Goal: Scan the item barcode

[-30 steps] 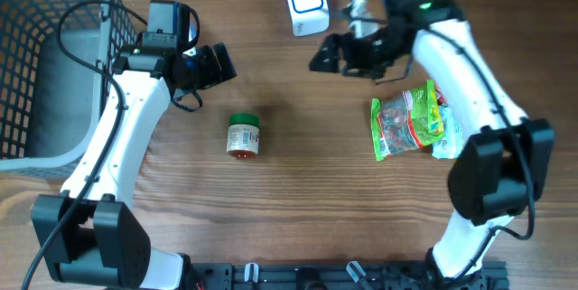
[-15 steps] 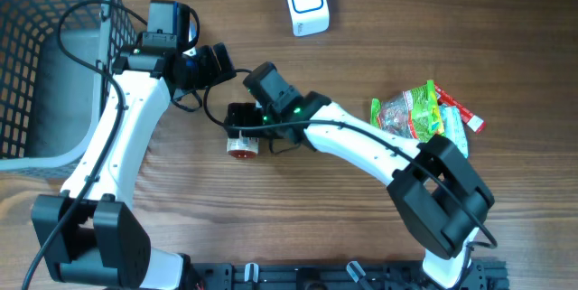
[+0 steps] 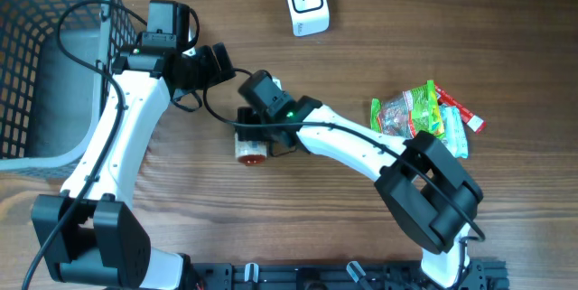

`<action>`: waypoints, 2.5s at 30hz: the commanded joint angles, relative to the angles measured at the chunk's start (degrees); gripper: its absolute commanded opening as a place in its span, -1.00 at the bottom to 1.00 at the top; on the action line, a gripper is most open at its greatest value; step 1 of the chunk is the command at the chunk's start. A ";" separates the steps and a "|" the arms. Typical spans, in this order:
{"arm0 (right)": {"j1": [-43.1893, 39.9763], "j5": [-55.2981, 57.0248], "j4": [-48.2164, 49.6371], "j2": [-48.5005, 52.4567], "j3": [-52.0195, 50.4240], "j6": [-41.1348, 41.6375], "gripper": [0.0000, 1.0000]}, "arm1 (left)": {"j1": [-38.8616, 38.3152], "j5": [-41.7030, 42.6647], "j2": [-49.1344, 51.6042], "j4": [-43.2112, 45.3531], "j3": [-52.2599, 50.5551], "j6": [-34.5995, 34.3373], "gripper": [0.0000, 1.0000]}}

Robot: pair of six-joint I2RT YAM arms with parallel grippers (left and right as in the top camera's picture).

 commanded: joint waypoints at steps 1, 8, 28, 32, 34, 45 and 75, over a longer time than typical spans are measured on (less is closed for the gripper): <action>-3.50 4.72 -6.73 -3.65 -0.79 -4.37 0.04 | 0.11 -0.13 0.02 0.15 -0.07 0.44 1.00; -13.60 12.63 -20.98 -5.60 -0.79 -24.72 0.06 | 0.11 -0.13 0.02 0.15 -0.07 0.44 1.00; -20.28 -0.76 -26.36 -2.95 4.52 -30.10 0.89 | 0.11 -0.13 0.02 0.15 -0.07 0.44 1.00; -20.22 -2.56 -24.44 -2.08 2.60 -30.12 0.82 | 0.11 -0.13 0.02 0.15 -0.07 0.44 1.00; -20.20 -2.23 -20.83 -1.60 0.28 -30.29 0.66 | 0.11 -0.11 0.02 0.15 -0.07 0.44 1.00; -20.20 0.28 -21.05 -2.27 0.15 -29.18 0.37 | 0.11 -0.13 0.02 0.15 -0.07 0.44 1.00; -17.81 14.49 0.02 -28.98 -23.50 -22.73 0.99 | 0.11 -0.13 0.02 0.15 -0.07 0.44 1.00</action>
